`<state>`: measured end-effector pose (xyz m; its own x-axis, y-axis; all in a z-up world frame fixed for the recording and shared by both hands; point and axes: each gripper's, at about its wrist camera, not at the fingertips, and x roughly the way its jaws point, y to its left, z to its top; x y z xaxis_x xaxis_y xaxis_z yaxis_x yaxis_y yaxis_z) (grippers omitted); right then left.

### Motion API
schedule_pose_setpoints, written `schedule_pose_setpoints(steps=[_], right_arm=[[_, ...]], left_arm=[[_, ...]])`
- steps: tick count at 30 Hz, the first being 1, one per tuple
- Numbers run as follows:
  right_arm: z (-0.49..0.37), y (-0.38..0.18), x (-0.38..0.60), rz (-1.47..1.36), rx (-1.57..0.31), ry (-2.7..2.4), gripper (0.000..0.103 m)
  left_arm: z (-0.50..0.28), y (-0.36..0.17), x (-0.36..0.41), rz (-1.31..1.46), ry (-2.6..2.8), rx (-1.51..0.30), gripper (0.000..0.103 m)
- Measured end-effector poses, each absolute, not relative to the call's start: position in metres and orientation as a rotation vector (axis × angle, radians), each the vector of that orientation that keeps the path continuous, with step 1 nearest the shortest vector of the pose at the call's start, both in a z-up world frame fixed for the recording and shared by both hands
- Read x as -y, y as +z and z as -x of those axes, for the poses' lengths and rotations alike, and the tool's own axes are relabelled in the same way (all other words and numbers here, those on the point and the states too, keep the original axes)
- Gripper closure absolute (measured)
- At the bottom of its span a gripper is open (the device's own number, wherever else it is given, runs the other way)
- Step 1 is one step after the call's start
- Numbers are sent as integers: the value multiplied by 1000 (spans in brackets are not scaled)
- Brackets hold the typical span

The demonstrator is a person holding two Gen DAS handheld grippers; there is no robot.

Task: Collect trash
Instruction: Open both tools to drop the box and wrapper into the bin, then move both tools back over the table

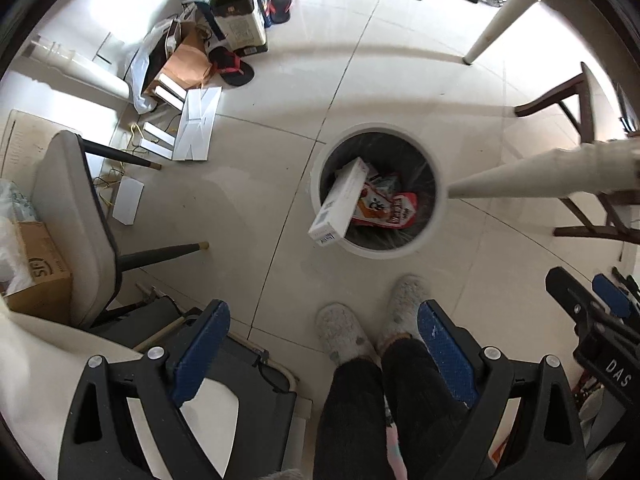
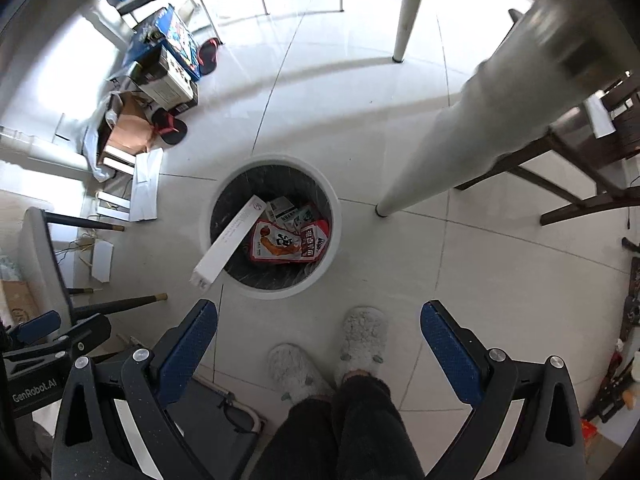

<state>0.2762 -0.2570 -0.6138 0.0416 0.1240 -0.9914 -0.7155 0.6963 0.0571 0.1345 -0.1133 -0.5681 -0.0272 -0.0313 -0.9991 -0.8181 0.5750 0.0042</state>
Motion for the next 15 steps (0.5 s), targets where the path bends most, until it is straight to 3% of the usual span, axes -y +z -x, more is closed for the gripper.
schedule_pose_setpoints(steps=[15], right_arm=[[-278,-405,280,442,-1378,766,0]], left_arm=[[-129,-390,114,763,756,-1333,7]])
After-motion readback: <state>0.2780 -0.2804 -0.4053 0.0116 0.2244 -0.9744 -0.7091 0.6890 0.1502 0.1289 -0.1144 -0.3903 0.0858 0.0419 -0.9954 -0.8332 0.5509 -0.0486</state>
